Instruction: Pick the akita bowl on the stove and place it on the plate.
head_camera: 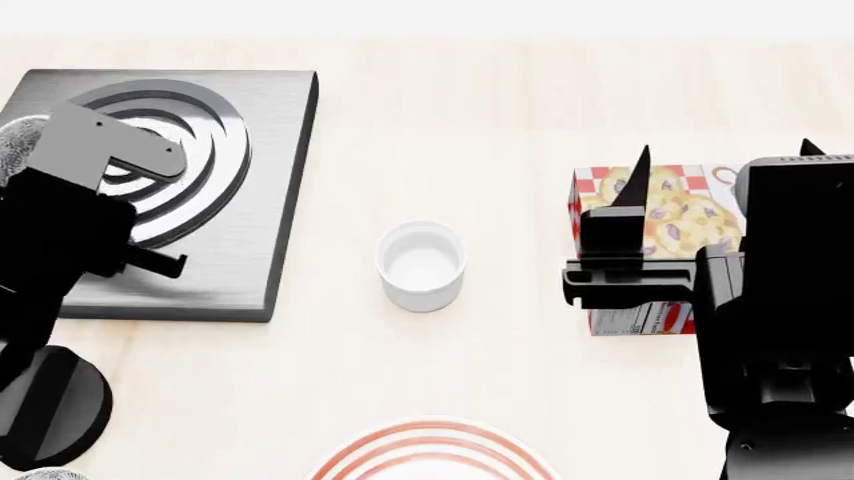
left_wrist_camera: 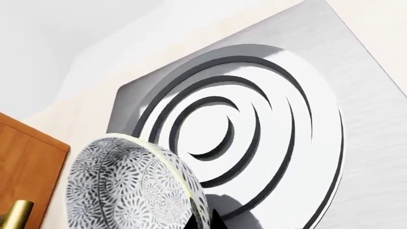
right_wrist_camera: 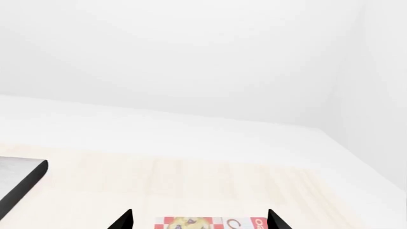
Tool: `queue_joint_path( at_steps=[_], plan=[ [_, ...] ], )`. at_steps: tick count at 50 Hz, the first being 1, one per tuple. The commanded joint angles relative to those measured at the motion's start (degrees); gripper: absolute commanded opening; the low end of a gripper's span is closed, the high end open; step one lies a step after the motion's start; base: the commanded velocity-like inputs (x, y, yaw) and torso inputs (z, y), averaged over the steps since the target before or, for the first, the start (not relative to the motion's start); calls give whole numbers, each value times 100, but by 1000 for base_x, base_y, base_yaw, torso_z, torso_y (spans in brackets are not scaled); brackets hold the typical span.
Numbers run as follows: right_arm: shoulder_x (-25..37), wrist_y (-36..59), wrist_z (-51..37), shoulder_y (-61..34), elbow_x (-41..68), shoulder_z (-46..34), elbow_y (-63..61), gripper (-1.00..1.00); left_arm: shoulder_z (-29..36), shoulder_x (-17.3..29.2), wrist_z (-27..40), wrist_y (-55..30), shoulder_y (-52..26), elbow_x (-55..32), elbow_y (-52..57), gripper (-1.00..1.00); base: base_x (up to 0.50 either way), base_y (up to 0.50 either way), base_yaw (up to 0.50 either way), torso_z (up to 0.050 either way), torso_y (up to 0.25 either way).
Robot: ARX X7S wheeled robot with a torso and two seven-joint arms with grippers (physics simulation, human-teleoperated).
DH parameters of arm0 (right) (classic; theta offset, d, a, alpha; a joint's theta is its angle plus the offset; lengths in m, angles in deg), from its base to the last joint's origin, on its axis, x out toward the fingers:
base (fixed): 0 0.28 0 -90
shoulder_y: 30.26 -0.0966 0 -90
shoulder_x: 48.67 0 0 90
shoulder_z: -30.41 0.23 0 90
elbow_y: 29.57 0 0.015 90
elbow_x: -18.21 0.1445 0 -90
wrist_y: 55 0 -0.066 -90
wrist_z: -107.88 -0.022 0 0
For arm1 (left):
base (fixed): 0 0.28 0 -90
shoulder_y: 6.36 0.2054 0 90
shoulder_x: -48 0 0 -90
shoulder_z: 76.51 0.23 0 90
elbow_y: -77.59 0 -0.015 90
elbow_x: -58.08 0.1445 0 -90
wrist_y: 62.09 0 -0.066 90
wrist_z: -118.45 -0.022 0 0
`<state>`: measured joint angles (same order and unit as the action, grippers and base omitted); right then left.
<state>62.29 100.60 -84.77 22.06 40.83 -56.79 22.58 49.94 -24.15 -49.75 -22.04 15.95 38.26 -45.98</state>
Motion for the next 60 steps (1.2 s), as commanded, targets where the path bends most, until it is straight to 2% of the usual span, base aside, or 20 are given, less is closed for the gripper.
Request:
queue_joint_path(
  at_steps=[1, 12, 16, 18, 21, 26, 34, 46, 52, 60],
  plan=[
    [-93, -79, 101, 8, -82, 124, 67, 100, -508, -126, 169, 237, -166, -9, 235, -100, 0, 0, 0, 0, 0],
    [-77, -89, 79, -1, -73, 95, 73, 100, -503, 36, 125, 123, -404, -107, 1533, -100, 0, 0, 0, 0, 0],
    [-67, -154, 84, 23, -83, 81, 109, 100, -198, 149, -139, -72, -529, -131, 2207, -100, 0, 0, 0, 0, 0],
    [-61, -187, 91, 26, -88, 72, 140, 100, 157, 292, -395, -199, -583, -104, 2716, -100, 0, 0, 0, 0, 0],
    [-63, -167, 81, 20, -75, 78, 129, 100, 319, 371, -514, -257, -611, -93, 2944, -100, 0, 0, 0, 0, 0],
    [-61, -138, 70, -16, -61, 69, 143, 100, 1007, 791, -1009, -396, -795, 33, 3879, -100, 0, 0, 0, 0, 0],
    [-48, -172, 64, 1, -54, 66, 153, 100, 1725, 1346, -1771, -450, -1094, 31, 5199, -100, 0, 0, 0, 0, 0],
    [-42, -93, 29, -14, -3, 86, 86, 100, 2324, 1759, -2342, -548, -1541, 92, 6605, -100, 0, 0, 0, 0, 0],
    [-32, -154, 27, 8, -13, 62, 120, 100, 2271, 1752, -2428, -668, -1597, -93, 7105, -100, 0, 0, 0, 0, 0],
    [-20, -198, 25, 25, -8, 50, 139, 100, 2779, 1838, -2608, -776, -1714, 17, 7714, -100, 0, 0, 0, 0, 2]
  ],
)
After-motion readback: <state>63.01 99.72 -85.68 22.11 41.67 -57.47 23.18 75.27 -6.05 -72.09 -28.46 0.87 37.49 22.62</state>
